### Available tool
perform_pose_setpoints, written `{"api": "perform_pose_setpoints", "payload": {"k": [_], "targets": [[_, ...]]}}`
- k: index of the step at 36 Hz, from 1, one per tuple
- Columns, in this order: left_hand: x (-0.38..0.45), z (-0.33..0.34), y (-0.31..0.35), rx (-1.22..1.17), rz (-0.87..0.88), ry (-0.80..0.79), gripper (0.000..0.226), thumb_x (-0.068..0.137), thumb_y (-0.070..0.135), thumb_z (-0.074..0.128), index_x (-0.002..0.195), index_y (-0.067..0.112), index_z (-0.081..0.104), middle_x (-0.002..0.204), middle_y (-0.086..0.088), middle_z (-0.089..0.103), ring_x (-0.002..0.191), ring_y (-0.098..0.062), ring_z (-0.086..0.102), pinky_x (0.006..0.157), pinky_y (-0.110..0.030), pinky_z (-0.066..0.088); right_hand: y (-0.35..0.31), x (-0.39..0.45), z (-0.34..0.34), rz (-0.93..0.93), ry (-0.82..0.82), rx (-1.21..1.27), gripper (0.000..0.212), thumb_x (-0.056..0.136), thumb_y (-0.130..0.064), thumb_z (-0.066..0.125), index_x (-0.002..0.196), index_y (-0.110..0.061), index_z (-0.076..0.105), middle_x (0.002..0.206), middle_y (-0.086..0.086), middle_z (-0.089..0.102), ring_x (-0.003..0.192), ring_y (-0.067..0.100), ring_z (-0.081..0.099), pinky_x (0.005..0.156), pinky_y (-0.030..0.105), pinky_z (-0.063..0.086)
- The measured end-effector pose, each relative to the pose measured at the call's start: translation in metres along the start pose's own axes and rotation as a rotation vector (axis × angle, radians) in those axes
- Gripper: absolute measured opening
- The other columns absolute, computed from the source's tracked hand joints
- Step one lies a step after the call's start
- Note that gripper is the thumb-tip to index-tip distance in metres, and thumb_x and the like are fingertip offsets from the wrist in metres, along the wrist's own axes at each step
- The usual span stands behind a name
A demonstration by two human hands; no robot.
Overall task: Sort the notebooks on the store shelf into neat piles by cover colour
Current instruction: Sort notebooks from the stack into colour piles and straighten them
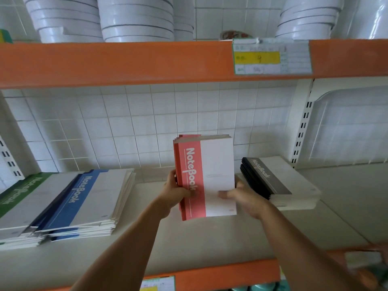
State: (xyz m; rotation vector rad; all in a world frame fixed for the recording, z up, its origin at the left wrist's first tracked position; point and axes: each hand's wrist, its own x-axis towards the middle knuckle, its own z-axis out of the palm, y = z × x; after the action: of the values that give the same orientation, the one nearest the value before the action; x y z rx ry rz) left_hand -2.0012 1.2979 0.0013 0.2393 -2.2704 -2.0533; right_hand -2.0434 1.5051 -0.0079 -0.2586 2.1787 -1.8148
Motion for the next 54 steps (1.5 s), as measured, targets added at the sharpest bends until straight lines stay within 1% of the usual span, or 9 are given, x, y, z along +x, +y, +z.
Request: {"api": "perform_pose_setpoints", "payload": {"k": [5, 10, 16, 23, 27, 31, 36, 45, 54], "targets": [[0.004, 0.012, 0.013, -0.109, -0.238, -0.03, 0.045, 0.08, 0.016, 0.074, 0.12, 0.008, 0.056, 0.101, -0.005, 0.069, 0.084, -0.017, 0.065, 0.062, -0.024, 0.049, -0.016, -0.005, -0.008, 0.192, -0.046, 0.069, 0.031, 0.081, -0.033, 0.072, 0.109, -0.025, 0.063, 0.122, -0.005, 0.061, 0.112, 0.015, 0.057, 0.095, 0.031, 0.042], [0.015, 0.021, 0.012, -0.097, -0.477, -0.06, 0.038, 0.079, 0.032, 0.074, 0.105, 0.006, 0.064, 0.077, -0.006, 0.072, 0.074, -0.021, 0.067, 0.073, -0.03, 0.054, 0.008, 0.024, -0.021, 0.33, -0.046, 0.049, 0.088, 0.032, -0.065, 0.086, 0.112, -0.034, 0.067, 0.125, 0.0, 0.06, 0.118, 0.024, 0.057, 0.107, 0.049, 0.038], [0.022, 0.032, 0.016, 0.01, -0.45, -0.071, 0.021, 0.088, 0.029, 0.065, 0.088, 0.009, 0.06, 0.05, 0.0, 0.065, 0.053, -0.014, 0.063, 0.053, -0.019, 0.049, -0.008, 0.023, -0.023, 0.408, 0.012, -0.029, 0.076, 0.045, -0.055, 0.083, 0.111, -0.02, 0.068, 0.108, 0.004, 0.071, 0.094, 0.026, 0.07, 0.092, 0.048, 0.053], [0.018, 0.044, 0.016, 0.118, -0.348, -0.07, 0.018, 0.098, 0.023, 0.053, 0.11, 0.01, 0.053, 0.065, 0.0, 0.06, 0.028, 0.0, 0.05, 0.03, -0.012, 0.036, -0.016, 0.021, -0.023, 0.473, 0.089, -0.274, 0.053, 0.076, -0.054, 0.07, 0.106, -0.012, 0.061, 0.104, 0.007, 0.065, 0.091, 0.025, 0.064, 0.085, 0.036, 0.053], [0.019, 0.047, 0.015, 0.105, -0.324, 0.0, 0.036, 0.096, 0.029, 0.056, 0.121, 0.004, 0.053, 0.078, -0.004, 0.059, 0.047, -0.007, 0.062, 0.038, -0.012, 0.044, -0.032, 0.019, -0.015, 0.369, 0.155, -0.485, 0.039, 0.08, -0.044, 0.067, 0.104, -0.015, 0.06, 0.093, 0.003, 0.063, 0.083, 0.02, 0.063, 0.075, 0.028, 0.05], [0.021, 0.043, 0.017, 0.391, -0.19, 0.257, 0.075, 0.088, 0.058, 0.054, 0.139, 0.005, 0.038, 0.133, -0.017, 0.048, 0.121, -0.033, 0.049, 0.1, -0.04, 0.043, -0.058, 0.014, 0.008, 0.214, 0.332, -0.985, 0.057, 0.078, -0.035, 0.066, 0.128, -0.012, 0.049, 0.124, 0.008, 0.056, 0.114, 0.027, 0.054, 0.086, 0.03, 0.046], [0.001, 0.009, 0.035, 0.549, 0.062, 0.521, 0.041, 0.098, 0.044, 0.04, 0.118, 0.012, 0.057, 0.117, -0.009, 0.06, 0.107, -0.027, 0.055, 0.081, -0.034, 0.045, -0.075, 0.01, 0.053, -0.08, 0.382, -1.158, 0.053, 0.091, -0.029, 0.058, 0.136, -0.013, 0.036, 0.134, 0.009, 0.046, 0.126, 0.03, 0.04, 0.098, 0.04, 0.036], [-0.044, -0.112, 0.025, 0.685, 0.053, 0.78, 0.034, 0.098, 0.029, 0.036, 0.115, 0.011, 0.06, 0.114, -0.013, 0.059, 0.104, -0.029, 0.053, 0.086, -0.04, 0.044, -0.076, -0.001, 0.175, -0.151, 0.091, -0.983, 0.063, 0.097, -0.044, 0.046, 0.145, -0.005, 0.031, 0.143, 0.014, 0.045, 0.129, 0.031, 0.044, 0.1, 0.035, 0.038], [-0.06, -0.231, 0.003, 0.934, -0.122, 0.558, 0.047, 0.101, 0.039, 0.03, 0.133, 0.007, 0.043, 0.133, -0.022, 0.044, 0.124, -0.038, 0.04, 0.103, -0.04, 0.03, -0.074, 0.003, 0.281, 0.225, 0.027, -0.234, 0.086, 0.088, -0.064, 0.046, 0.148, -0.005, 0.029, 0.151, 0.015, 0.035, 0.131, 0.038, 0.042, 0.107, 0.044, 0.038]]}}
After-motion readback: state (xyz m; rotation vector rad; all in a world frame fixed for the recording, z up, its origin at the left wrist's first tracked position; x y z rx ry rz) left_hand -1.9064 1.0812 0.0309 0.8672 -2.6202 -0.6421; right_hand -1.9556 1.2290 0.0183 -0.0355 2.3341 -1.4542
